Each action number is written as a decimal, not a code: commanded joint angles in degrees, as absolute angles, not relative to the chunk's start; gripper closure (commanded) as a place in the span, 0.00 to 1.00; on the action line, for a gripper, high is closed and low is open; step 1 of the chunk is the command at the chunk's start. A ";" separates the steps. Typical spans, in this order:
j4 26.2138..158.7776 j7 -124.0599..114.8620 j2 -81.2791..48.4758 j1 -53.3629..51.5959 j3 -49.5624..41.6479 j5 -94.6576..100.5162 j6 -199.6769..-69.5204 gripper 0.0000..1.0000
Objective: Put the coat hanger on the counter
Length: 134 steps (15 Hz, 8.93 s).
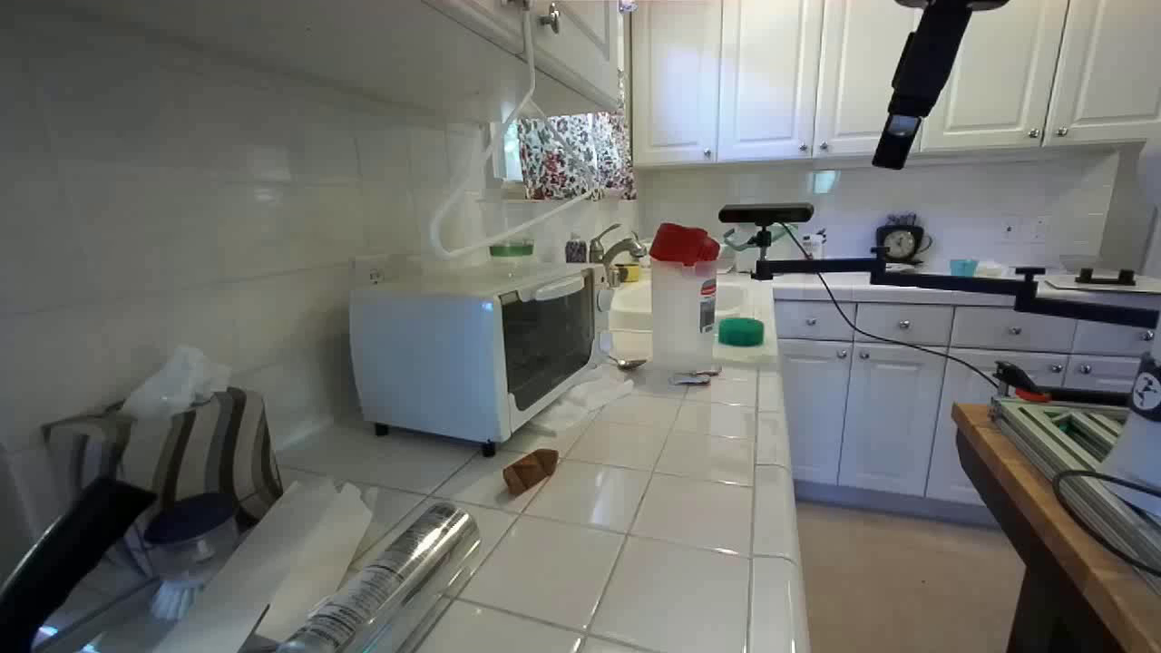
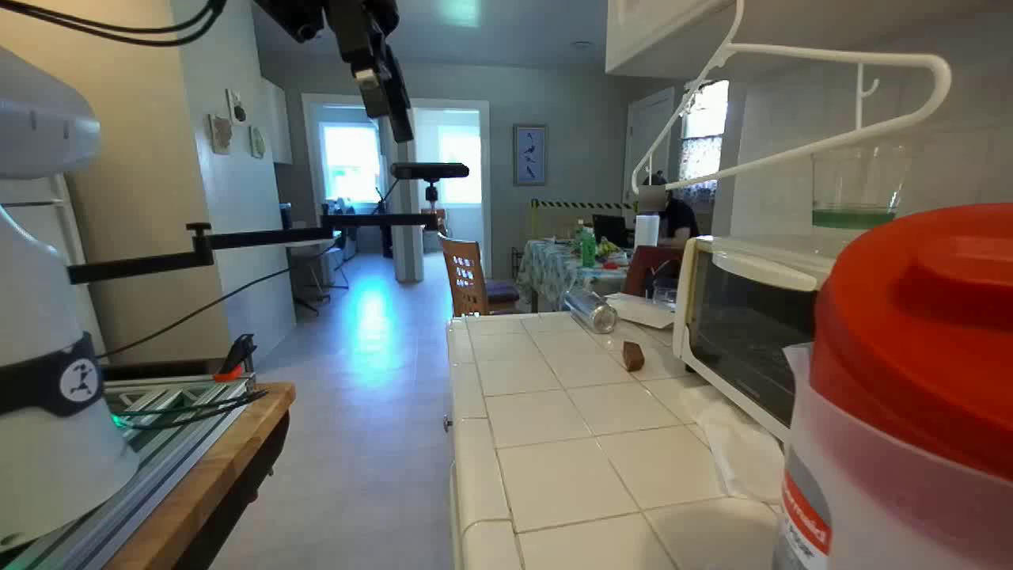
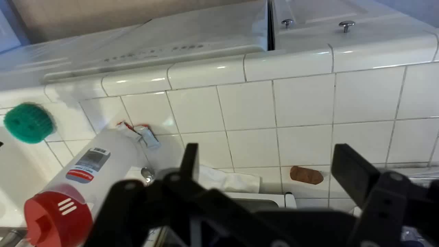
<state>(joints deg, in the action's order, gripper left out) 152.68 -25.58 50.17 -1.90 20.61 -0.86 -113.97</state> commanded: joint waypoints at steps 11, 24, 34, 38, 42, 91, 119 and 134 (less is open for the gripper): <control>153.20 -29.05 49.12 2.32 20.86 4.52 -115.26 0.00; 153.96 -26.79 29.24 14.70 11.39 13.17 -148.05 0.00; 154.21 -35.43 28.60 21.39 14.79 18.26 -153.81 0.00; 153.27 -37.24 24.62 26.56 14.89 20.93 -164.39 0.00; 151.69 -31.64 18.56 26.10 14.12 21.55 -173.65 0.00; 138.48 -8.01 -1.73 16.27 0.95 59.55 -199.61 0.00; 131.81 -6.90 -3.02 18.01 -1.51 60.81 -200.32 0.00; 127.49 -7.50 -10.41 19.52 -2.51 60.06 -204.23 0.00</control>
<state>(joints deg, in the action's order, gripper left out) 129.87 -7.97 -7.89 18.70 -2.42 59.48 -199.78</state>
